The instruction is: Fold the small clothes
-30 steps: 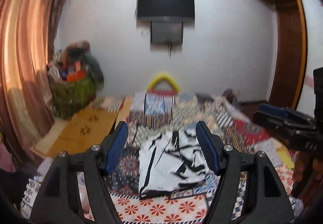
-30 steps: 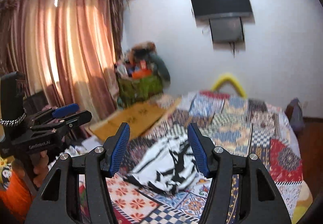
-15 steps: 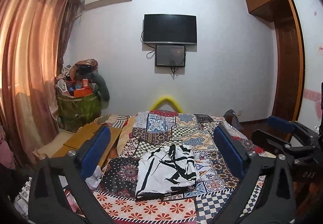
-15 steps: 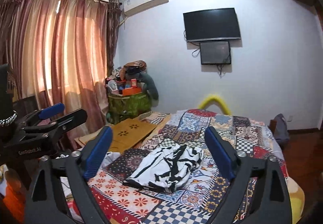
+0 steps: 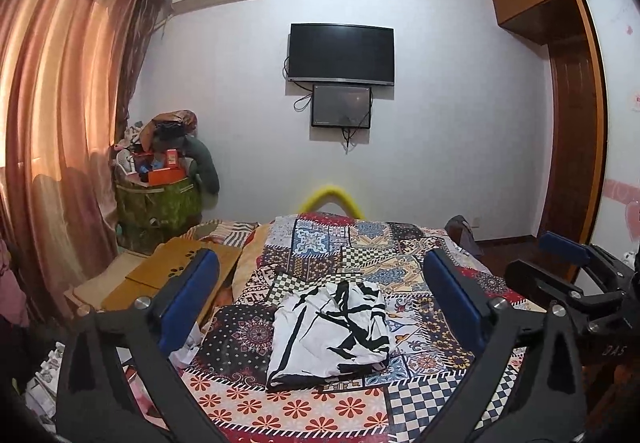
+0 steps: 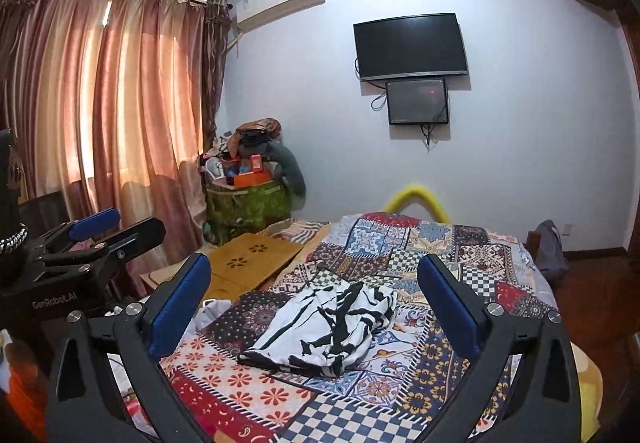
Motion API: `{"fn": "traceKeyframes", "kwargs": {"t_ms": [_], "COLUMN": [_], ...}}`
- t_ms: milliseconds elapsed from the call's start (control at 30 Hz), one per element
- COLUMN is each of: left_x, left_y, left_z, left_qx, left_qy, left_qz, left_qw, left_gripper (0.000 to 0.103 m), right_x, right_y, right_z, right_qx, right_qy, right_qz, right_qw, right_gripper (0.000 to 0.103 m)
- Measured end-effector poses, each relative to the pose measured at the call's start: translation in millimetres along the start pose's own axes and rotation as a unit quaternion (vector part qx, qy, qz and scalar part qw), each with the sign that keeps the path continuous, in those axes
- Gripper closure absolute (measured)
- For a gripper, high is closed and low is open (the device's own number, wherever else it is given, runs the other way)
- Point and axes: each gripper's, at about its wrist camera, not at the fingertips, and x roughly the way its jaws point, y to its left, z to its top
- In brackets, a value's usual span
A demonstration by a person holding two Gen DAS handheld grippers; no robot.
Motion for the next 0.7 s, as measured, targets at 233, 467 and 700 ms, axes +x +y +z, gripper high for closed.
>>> {"fn": "traceKeyframes", "kwargs": {"t_ms": [233, 467, 700], "left_x": [5, 11, 14], "left_y": [3, 4, 4], "left_z": [-3, -3, -5], "left_qx": [-0.003, -0.007, -0.008], "left_qy": [0.007, 0.013, 0.019], "left_qz": [0.001, 0.0, -0.003], "left_qw": [1.0, 0.9999, 0.9998], "left_gripper": [0.0, 0.0, 0.0], "right_x": [2, 5, 6], "right_y": [1, 1, 0], "right_z": [-2, -2, -2], "right_qx": [-0.001, -0.002, 0.0], "right_qy": [0.007, 0.013, 0.018], "right_qz": [-0.002, -0.002, -0.005], "right_qw": [1.0, 1.0, 1.0], "right_gripper": [0.001, 0.001, 0.001]}}
